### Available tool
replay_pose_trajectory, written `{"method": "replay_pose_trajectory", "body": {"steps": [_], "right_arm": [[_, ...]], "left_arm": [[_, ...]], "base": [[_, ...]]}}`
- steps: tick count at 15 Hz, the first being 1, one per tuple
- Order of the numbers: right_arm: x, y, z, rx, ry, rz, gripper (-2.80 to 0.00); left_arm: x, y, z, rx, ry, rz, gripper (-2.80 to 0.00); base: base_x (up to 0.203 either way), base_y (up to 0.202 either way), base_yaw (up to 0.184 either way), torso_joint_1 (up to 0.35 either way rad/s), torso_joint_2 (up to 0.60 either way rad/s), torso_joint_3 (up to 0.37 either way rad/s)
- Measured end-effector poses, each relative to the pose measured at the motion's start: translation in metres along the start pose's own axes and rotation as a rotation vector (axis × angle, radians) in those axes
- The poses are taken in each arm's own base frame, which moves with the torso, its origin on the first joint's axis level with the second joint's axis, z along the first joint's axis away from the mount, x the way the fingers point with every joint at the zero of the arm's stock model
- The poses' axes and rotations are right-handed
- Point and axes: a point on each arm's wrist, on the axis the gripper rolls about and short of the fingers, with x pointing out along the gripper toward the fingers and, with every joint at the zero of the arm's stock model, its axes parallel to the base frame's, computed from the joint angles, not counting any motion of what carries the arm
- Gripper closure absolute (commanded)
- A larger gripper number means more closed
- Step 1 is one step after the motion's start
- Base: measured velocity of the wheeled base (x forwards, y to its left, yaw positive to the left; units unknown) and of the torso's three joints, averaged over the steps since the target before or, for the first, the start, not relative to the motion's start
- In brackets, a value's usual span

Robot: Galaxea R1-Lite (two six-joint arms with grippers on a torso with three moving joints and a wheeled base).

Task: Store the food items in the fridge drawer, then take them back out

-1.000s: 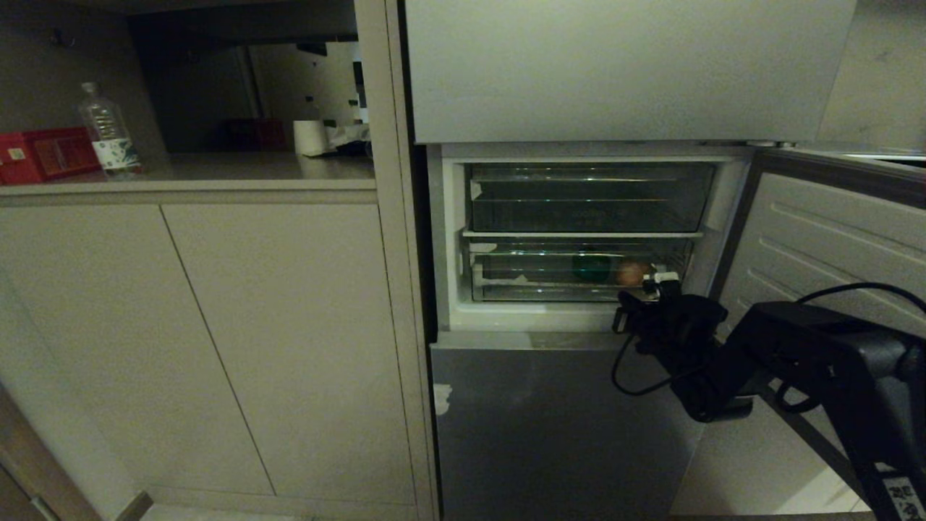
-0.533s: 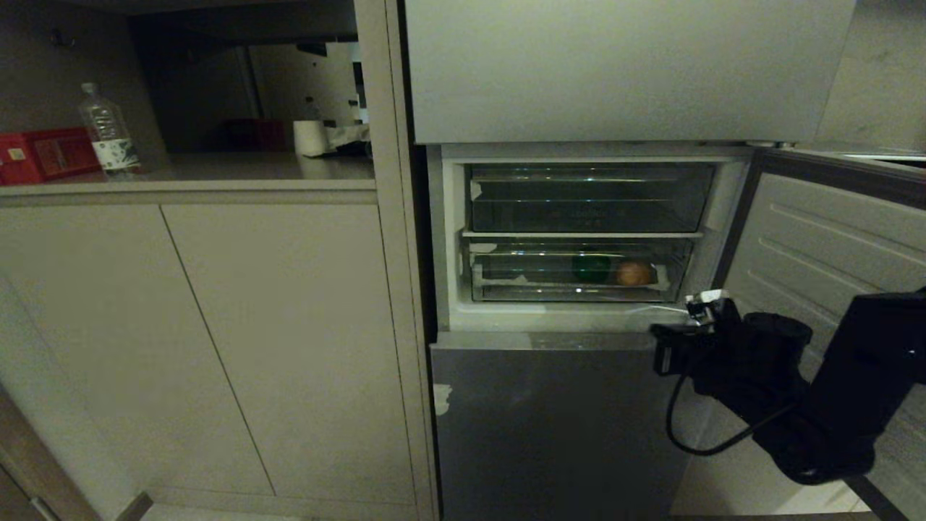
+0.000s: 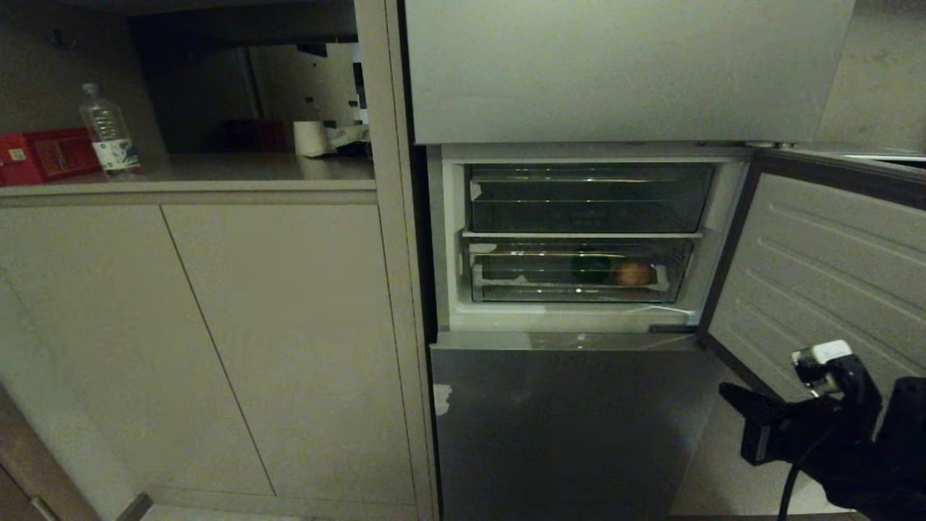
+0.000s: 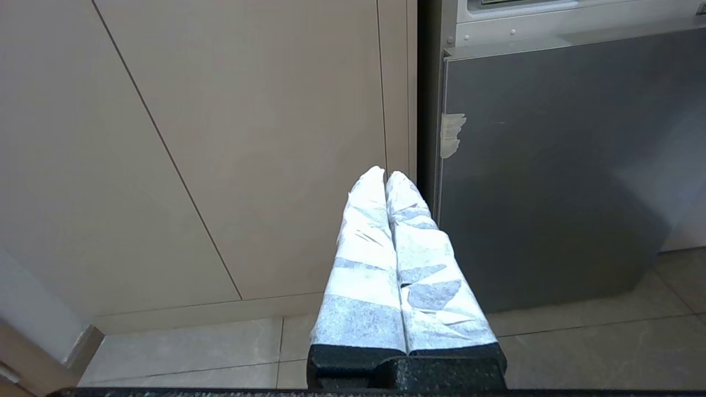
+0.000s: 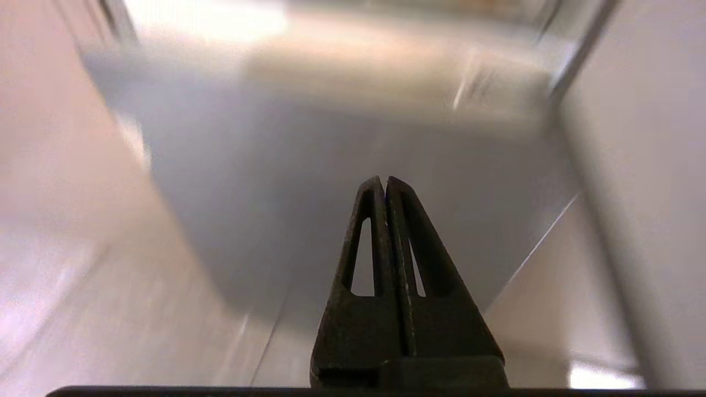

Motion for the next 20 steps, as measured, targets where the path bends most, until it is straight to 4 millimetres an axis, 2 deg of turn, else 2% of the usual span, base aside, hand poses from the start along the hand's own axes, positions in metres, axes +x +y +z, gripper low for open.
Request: {"method": "replay_pose_trajectory", "body": {"steps": [5, 10, 11, 13, 15, 16, 20], "right_arm": [[-0.056, -0.001, 0.044, -0.089, -0.273, -0.105, 0.0], [-0.135, 0.006, 0.05, -0.126, -0.309, -0.138, 0.0], [-0.151, 0.007, 0.043, -0.126, -0.273, -0.136, 0.0], [-0.177, 0.01, 0.014, -0.124, -0.161, -0.152, 0.0], [-0.188, 0.012, -0.023, -0.099, -0.01, -0.184, 0.0], [-0.191, 0.013, -0.034, -0.092, 0.037, -0.189, 0.0], [-0.202, 0.018, -0.049, -0.105, -0.071, -0.135, 0.0]], "left_arm": [[0.0, 0.0, 0.0, 0.0, 0.0, 0.0, 0.0], [0.0, 0.0, 0.0, 0.0, 0.0, 0.0, 0.0], [0.0, 0.0, 0.0, 0.0, 0.0, 0.0, 0.0], [0.0, 0.0, 0.0, 0.0, 0.0, 0.0, 0.0], [0.0, 0.0, 0.0, -0.001, 0.0, 0.0, 0.0], [0.0, 0.0, 0.0, -0.001, 0.0, 0.0, 0.0], [0.0, 0.0, 0.0, -0.013, 0.0, 0.0, 0.0]], "base": [[0.0, 0.0, 0.0, 0.0, 0.0, 0.0], [0.0, 0.0, 0.0, 0.0, 0.0, 0.0], [0.0, 0.0, 0.0, 0.0, 0.0, 0.0], [0.0, 0.0, 0.0, 0.0, 0.0, 0.0], [0.0, 0.0, 0.0, 0.0, 0.0, 0.0], [0.0, 0.0, 0.0, 0.0, 0.0, 0.0], [0.0, 0.0, 0.0, 0.0, 0.0, 0.0]]}}
